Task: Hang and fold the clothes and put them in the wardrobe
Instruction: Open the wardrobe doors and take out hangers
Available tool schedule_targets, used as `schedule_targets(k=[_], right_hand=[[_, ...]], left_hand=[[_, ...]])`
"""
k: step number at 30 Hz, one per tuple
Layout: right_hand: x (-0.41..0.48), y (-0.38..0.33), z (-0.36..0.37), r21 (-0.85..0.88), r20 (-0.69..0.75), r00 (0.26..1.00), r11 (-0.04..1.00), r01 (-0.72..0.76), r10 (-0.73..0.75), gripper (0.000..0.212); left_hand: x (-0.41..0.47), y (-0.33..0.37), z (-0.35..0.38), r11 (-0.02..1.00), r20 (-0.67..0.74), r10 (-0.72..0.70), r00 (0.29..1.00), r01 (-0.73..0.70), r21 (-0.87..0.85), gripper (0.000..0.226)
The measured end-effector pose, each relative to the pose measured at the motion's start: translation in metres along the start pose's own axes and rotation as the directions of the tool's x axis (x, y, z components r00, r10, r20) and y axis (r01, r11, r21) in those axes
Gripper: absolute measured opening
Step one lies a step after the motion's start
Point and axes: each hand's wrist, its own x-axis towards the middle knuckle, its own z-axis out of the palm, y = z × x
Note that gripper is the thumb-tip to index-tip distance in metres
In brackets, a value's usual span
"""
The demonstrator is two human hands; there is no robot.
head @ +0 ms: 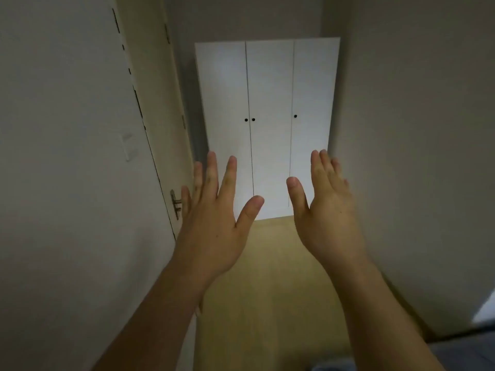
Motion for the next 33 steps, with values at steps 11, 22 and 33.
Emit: schedule_targets(k=[11, 22, 33], right_hand=[[0.159, 0.064, 0.148, 0.003, 0.222, 0.975, 1.0, 0.02, -0.02, 0.079], [0.336, 0.111, 0.342, -0.039, 0.293, 0.955, 0.999, -0.022, 0.032, 0.079], [0.537, 0.187, 0.505, -0.066, 0.295, 0.947, 0.992, -0.111, 0.126, 0.08]], left_hand=[[0.183, -0.06, 0.104, 0.994, 0.068, -0.076, 0.995, 0.071, 0.077, 0.083], [0.401, -0.171, 0.247, 0.998, 0.109, -0.07, 0.992, 0.07, -0.002, 0.085], [0.651, -0.238, 0.384, 0.999, 0.189, -0.009, 0.982, 0.016, -0.035, 0.075]])
